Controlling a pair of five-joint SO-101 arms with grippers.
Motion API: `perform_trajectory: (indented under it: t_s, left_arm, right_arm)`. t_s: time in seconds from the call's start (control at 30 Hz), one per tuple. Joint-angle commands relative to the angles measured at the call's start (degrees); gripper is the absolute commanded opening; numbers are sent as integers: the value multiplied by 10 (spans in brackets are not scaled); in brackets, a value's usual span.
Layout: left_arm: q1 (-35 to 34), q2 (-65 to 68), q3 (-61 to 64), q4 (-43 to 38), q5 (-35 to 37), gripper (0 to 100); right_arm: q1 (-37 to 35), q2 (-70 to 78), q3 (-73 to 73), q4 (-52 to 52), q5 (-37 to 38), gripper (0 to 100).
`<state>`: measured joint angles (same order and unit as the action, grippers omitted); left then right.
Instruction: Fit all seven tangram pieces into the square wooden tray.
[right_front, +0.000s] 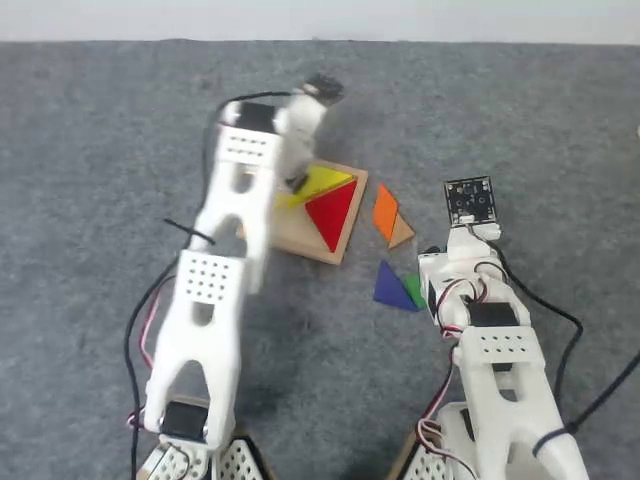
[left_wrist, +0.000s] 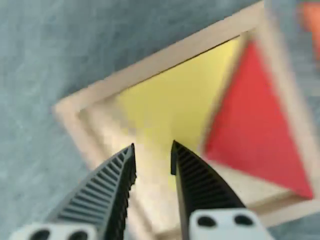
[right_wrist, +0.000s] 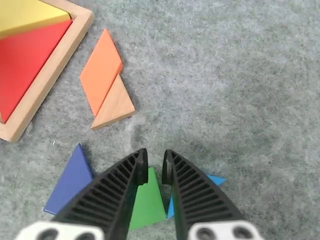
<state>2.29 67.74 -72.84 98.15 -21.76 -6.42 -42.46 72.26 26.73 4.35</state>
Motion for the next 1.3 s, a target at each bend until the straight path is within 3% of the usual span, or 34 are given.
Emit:
perform_trajectory:
  t_s: [0.0,0.2,0.5,0.73,0.87,1.1,1.27]
  left_arm:
    - [-62,-21,-22,26,-6,115]
    - [-63,-25,116,25,-47,115]
    - [-80,-37,172,25,-62,116]
    - [-126,-200,174,24,-18,156]
    - [-111,-280,263,22,-18,197]
    - [-59,-306,478,-86,-18,199]
    - [-52,-306,557,-131,-18,197]
  right_arm:
    - [0,-19,-4,-11,7,65]
    - [-3,-15,-4,-12,24,65]
    - [-3,-14,-4,-12,25,65]
    - [-3,-14,-4,-12,25,65]
    - [-3,-14,-4,-12,25,65]
    - [-3,-14,-4,-12,25,65]
    - [-4,-14,-4,-12,25,65]
